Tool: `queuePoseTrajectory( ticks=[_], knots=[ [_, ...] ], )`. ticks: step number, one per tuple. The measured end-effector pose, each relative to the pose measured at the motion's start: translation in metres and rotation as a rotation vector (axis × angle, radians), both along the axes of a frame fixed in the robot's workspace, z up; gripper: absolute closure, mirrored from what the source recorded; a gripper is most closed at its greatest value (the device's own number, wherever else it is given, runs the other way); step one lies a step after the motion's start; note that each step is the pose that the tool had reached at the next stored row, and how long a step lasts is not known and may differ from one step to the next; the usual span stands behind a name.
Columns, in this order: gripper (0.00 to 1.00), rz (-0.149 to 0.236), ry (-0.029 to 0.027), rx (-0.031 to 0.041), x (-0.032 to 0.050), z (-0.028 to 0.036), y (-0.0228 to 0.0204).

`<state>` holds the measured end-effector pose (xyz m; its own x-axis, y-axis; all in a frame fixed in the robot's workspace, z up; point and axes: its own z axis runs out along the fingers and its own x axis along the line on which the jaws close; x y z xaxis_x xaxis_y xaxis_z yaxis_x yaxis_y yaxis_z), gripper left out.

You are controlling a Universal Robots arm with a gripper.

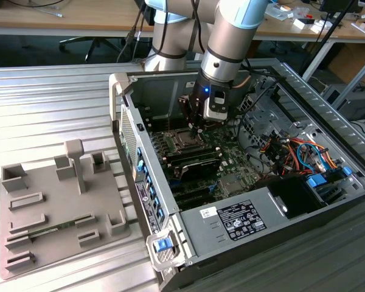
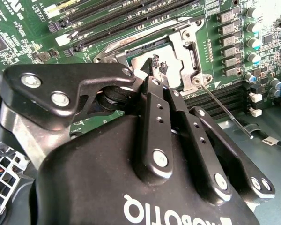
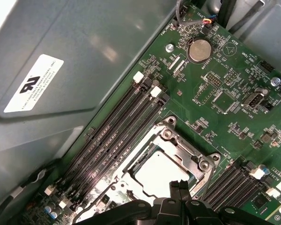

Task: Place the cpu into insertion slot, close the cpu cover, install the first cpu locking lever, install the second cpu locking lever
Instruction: 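Install the first cpu locking lever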

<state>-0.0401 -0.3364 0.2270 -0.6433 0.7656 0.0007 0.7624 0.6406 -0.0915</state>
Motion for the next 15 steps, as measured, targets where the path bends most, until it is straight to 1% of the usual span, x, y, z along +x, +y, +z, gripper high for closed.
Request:
queuePoseTrajectory(
  ticks=[6,15],
  knots=[
    [0.89,0.023,0.0,0.0,0.0,0.0,0.0],
    [0.89,0.046,-0.0001,0.0,0.0,0.0,0.0]
  ],
)
